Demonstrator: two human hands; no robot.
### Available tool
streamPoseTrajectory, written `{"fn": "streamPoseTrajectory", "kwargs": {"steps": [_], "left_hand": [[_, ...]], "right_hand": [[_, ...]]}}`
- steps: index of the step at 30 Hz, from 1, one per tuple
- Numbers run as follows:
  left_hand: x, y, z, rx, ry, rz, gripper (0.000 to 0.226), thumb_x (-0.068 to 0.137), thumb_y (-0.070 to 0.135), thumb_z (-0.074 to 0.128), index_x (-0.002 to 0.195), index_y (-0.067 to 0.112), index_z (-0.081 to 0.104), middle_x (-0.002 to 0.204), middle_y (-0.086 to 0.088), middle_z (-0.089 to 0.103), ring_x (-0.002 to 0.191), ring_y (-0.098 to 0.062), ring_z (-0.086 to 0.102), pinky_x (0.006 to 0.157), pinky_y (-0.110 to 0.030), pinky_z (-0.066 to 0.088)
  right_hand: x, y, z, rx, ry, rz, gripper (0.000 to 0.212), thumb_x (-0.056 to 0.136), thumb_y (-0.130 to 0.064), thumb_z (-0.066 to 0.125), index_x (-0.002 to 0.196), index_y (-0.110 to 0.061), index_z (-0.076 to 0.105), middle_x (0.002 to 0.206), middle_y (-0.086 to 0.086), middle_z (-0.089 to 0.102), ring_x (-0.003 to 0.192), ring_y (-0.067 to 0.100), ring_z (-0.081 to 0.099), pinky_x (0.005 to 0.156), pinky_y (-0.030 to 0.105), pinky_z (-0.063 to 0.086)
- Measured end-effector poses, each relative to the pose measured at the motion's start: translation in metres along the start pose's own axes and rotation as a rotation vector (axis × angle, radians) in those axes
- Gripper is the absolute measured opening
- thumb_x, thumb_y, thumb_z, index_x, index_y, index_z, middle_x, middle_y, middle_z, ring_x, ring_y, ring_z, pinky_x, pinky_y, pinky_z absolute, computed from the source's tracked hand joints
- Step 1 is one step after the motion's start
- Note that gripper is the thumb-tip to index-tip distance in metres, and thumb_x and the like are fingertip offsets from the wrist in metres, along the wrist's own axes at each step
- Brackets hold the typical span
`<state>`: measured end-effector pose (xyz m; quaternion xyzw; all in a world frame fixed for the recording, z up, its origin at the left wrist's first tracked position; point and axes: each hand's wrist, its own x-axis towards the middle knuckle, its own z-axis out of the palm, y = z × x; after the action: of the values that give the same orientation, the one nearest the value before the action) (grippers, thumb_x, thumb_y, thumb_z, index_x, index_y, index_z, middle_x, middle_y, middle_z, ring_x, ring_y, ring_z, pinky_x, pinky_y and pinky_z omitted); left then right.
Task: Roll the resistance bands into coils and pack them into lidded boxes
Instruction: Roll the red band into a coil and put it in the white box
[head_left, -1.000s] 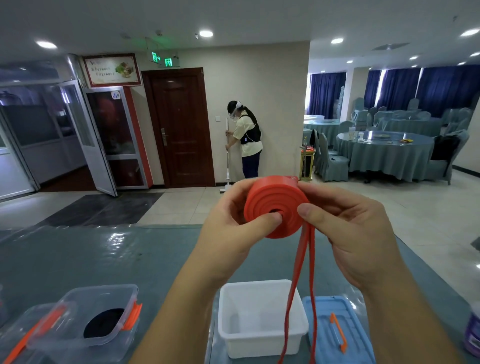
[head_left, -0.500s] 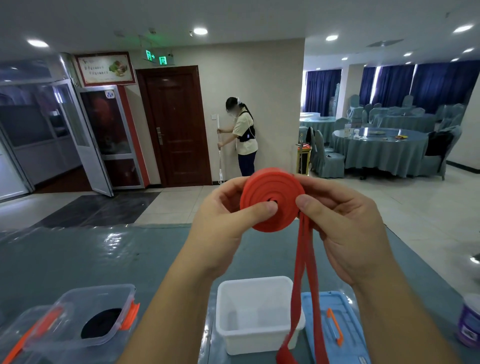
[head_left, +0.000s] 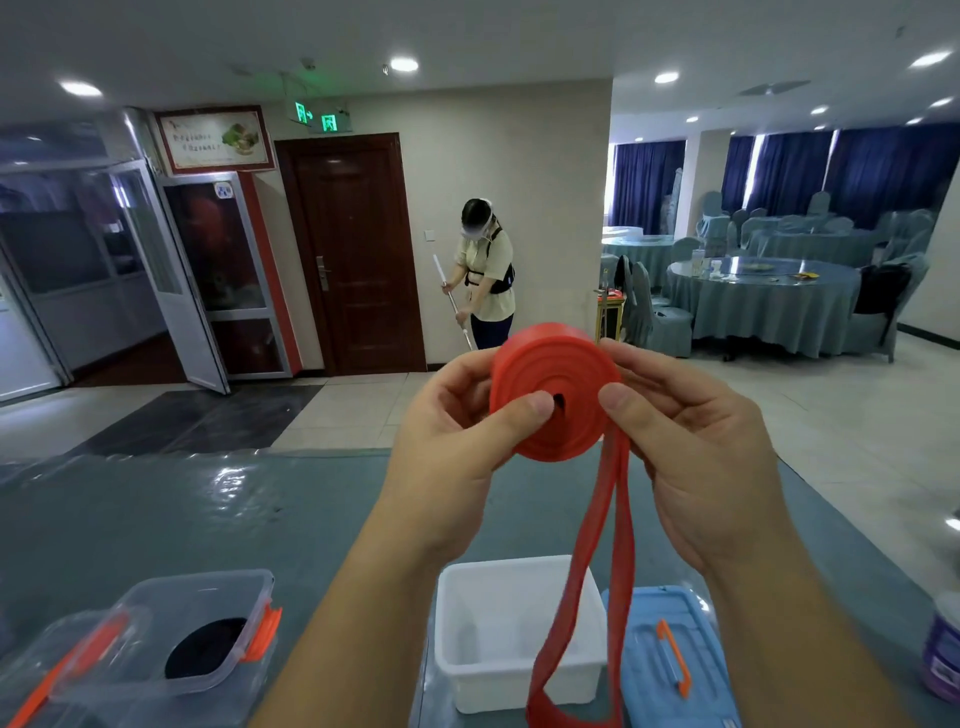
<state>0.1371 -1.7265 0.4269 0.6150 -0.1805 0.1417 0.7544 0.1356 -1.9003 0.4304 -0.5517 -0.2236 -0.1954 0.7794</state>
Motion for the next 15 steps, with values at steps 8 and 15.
{"fn": "streamPoseTrajectory", "kwargs": {"steps": [8,15], "left_hand": [[0.002,0.004,-0.008,0.104,-0.086,0.031,0.045,0.072,0.015,0.086,0.115,0.017,0.073,0.107,-0.007,0.079,0.101,-0.025,0.075,0.089,-0.037,0.061],[0.003,0.001,-0.003,0.074,-0.013,-0.031,0.047,0.075,0.015,0.080,0.120,0.017,0.068,0.104,0.000,0.079,0.101,-0.021,0.075,0.092,-0.037,0.061]], "right_hand": [[-0.003,-0.005,-0.001,-0.038,-0.031,0.009,0.028,0.073,-0.021,0.075,0.099,-0.029,0.083,0.098,0.002,0.083,0.091,0.016,0.080,0.081,0.021,0.061],[-0.004,-0.001,-0.004,0.034,0.002,0.093,0.032,0.071,-0.021,0.076,0.102,-0.026,0.084,0.100,0.008,0.082,0.090,0.020,0.080,0.078,0.024,0.062]]}}
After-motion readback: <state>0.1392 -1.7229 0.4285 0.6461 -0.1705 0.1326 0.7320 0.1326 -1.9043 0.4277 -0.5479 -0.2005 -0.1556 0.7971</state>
